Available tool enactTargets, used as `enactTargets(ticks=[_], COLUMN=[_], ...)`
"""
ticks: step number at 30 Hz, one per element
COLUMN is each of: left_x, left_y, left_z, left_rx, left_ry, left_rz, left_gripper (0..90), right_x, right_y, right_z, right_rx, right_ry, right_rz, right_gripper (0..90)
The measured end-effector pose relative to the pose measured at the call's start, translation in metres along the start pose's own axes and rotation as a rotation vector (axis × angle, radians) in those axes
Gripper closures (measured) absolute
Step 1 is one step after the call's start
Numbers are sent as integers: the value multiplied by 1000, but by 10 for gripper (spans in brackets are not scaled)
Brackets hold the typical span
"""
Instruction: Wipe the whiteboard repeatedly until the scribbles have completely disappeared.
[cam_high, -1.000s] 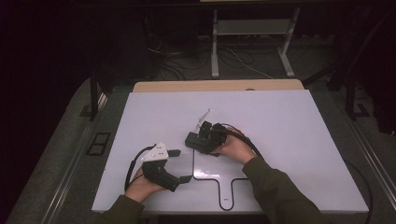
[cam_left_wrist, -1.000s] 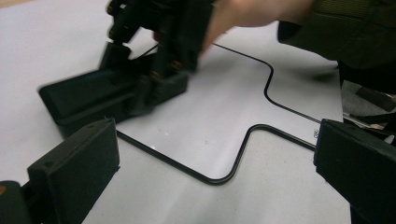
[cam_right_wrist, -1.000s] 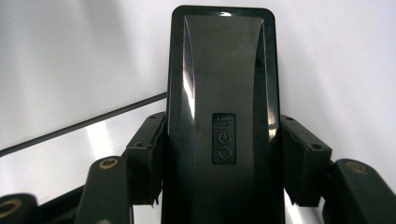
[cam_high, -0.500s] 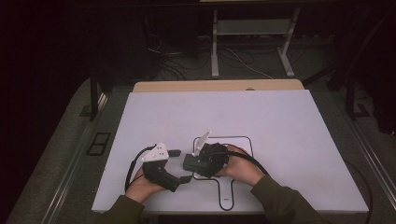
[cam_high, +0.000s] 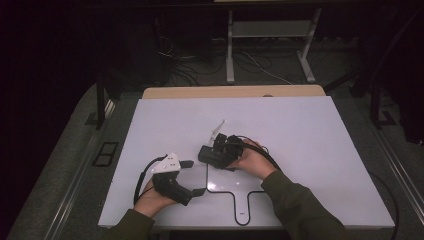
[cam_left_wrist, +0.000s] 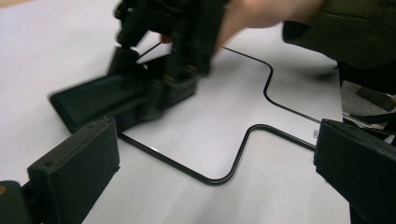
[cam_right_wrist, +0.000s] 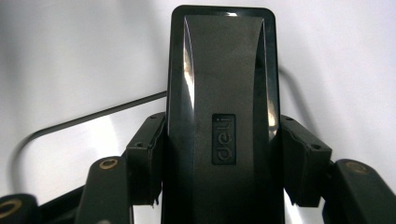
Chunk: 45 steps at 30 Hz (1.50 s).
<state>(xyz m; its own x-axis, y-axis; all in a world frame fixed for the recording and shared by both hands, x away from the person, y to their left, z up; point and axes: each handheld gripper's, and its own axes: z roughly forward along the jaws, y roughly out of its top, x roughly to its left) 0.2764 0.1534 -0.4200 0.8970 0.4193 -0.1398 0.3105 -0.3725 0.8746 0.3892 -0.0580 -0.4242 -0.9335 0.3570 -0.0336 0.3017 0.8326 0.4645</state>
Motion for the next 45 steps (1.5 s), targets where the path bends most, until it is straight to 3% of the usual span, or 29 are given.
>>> enactTargets(ticks=[7,12,16,22,26,28,30,35,38,41,45], left_x=[0,0,0,-1,-1,0,0,-1,-1,-1,0], left_y=[0,0,0,0,0,0,0,0,0,0,0], left_z=[0,0,0,0,0,1,1,1,1,1,1], left_rx=[0,-2,1,0,0,0,2,1,1,2,4], left_ry=[-3,-4,-5,-4,-6,-5,-6,-6,-6,-4,-6], left_rz=[-2,-3,0,-1,2,-2,1,2,2,2,3], left_gripper=[0,0,0,0,0,0,0,0,0,0,0], right_x=[-31,-42,-37,-26,-37,-39,-38,-28,-31,-40,-38], right_y=[8,10,10,12,11,11,11,16,18,17,17], right_z=[6,7,6,6,7,7,7,9,11,12,12], right_rx=[6,11,16,21,13,9,16,18,5,-4,-3], right_ry=[-42,-62,-70,-63,-85,-71,-89,-72,-62,-85,-94], right_rz=[55,96,93,41,81,101,85,36,68,103,94], right_gripper=[387,387,387,387,387,387,387,387,387,387,387])
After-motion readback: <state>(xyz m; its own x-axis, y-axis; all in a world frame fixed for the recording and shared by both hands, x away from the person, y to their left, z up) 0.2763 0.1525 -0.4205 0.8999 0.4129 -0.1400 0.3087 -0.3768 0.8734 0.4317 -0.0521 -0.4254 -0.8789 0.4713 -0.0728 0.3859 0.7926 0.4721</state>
